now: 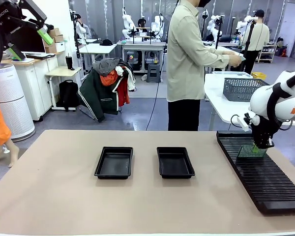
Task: Inspect and transfer BCBs to ESD trays.
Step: Pick up the Blank PCB from the PCB Rack and place it in the left ESD tray.
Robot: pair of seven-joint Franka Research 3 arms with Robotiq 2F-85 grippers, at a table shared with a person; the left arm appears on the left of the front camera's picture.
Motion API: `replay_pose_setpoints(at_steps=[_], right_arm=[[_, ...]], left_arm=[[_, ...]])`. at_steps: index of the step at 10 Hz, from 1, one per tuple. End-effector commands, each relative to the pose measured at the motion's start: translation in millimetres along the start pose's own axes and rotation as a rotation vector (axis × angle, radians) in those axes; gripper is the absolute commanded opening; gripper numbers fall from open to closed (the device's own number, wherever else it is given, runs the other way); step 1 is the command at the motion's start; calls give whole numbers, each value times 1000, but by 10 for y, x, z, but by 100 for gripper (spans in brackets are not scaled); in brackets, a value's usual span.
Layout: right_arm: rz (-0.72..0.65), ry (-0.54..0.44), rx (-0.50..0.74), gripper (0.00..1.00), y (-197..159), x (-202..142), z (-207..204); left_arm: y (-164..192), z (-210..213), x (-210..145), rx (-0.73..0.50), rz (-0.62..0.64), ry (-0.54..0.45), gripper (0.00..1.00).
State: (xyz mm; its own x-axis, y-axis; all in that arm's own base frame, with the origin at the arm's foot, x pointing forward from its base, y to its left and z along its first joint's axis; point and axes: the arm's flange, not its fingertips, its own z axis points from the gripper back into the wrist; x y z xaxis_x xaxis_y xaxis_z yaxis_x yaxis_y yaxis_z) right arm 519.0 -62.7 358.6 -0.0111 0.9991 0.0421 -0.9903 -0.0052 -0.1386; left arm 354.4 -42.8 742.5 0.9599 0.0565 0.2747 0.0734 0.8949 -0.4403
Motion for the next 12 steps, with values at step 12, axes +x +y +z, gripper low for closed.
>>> replay_pose_setpoints(at_steps=[12], right_arm=[[-10,27,-29,0,319,47,2311]], left_arm=[[13,4,-9,-9,-1,0,100]])
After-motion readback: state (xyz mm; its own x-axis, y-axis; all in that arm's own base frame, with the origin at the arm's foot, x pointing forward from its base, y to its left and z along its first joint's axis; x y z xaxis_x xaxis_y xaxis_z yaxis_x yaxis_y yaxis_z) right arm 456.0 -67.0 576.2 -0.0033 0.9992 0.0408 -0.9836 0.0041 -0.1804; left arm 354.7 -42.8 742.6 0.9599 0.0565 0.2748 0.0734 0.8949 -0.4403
